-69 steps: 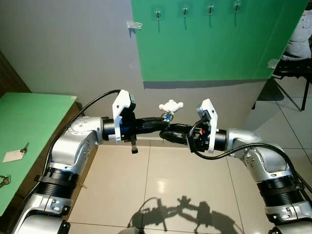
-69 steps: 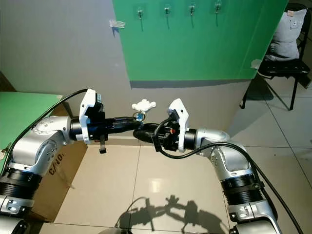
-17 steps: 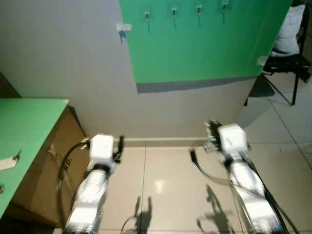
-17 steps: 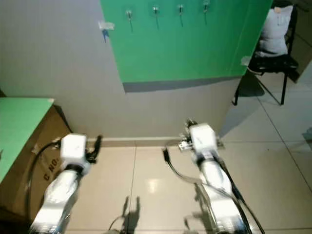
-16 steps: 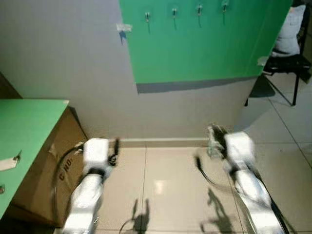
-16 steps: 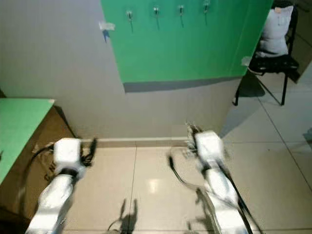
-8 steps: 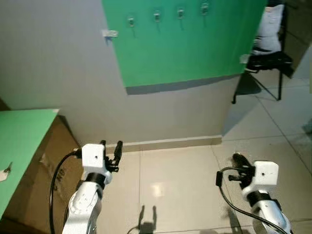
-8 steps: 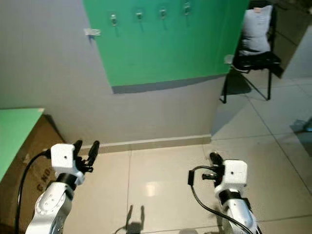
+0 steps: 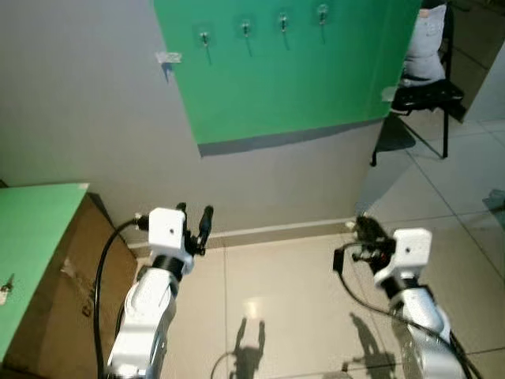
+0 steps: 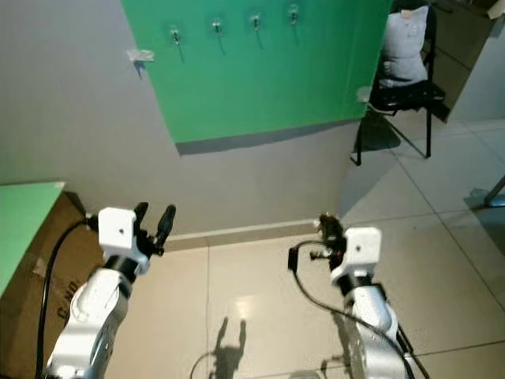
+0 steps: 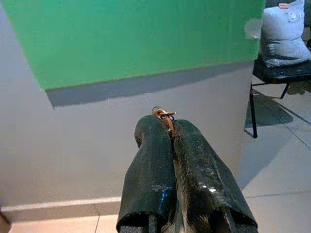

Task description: Hang keys on a hook

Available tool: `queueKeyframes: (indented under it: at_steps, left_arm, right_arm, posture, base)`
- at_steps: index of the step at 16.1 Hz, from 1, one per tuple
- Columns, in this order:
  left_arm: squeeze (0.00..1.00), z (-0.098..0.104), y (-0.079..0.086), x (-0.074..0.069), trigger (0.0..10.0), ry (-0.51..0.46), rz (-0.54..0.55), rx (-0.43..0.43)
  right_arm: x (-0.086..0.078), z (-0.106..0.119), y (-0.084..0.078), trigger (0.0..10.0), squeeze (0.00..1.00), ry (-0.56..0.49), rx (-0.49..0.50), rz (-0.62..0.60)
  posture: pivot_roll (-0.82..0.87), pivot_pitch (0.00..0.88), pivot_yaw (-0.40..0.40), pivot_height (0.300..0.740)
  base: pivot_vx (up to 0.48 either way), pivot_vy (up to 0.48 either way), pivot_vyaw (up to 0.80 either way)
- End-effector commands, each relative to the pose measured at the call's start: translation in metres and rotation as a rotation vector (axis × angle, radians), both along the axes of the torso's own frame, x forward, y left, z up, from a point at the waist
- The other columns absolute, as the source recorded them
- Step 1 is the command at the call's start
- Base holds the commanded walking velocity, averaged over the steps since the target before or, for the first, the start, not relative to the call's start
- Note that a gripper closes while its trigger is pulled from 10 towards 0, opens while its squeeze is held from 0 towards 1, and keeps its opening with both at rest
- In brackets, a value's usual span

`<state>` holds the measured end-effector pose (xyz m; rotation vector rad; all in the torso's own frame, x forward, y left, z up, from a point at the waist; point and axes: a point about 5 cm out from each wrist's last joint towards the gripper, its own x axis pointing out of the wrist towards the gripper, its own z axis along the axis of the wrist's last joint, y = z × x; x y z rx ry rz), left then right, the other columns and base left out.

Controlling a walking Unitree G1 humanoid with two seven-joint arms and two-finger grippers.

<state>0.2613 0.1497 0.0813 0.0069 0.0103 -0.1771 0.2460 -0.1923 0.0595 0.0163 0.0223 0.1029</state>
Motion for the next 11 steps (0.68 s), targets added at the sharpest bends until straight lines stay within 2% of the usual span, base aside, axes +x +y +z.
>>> queueKeyframes:
  at_steps: [1, 2, 8, 11]
  left_arm:
    - [0.0, 0.0, 0.003, 0.003, 10.0, 0.011, 0.011, 0.022]
    - [0.0, 0.001, 0.002, 0.005, 10.0, 0.002, 0.006, 0.037]
    - [0.0, 0.009, -0.004, 0.017, 10.0, 0.0, -0.003, 0.042]
    - [0.0, 0.011, -0.007, 0.02, 10.0, -0.006, -0.014, 0.042]
  right_arm:
    - [0.005, 0.003, 0.003, 0.0, 0.0, -0.007, 0.006, 0.01]
    - [0.007, 0.007, 0.004, 0.0, 0.0, -0.014, 0.005, 0.013]
    - [0.022, 0.034, 0.009, 0.0, 0.0, -0.068, 0.006, 0.083]
    - [0.023, 0.035, 0.012, 0.0, 0.0, -0.065, 0.012, 0.09]
  posture:
    - [-0.27, 0.0, 0.146, 0.74]
    - [-0.28, 0.0, 0.146, 0.74]
    - [-0.28, 0.0, 0.146, 0.74]
    - [-0.28, 0.0, 0.148, 0.74]
  base:
    - [0.386, 0.285, 0.0]
    - [0.386, 0.285, 0.0]
    - [0.437, 0.0, 0.0]
    - [0.445, 0.0, 0.0]
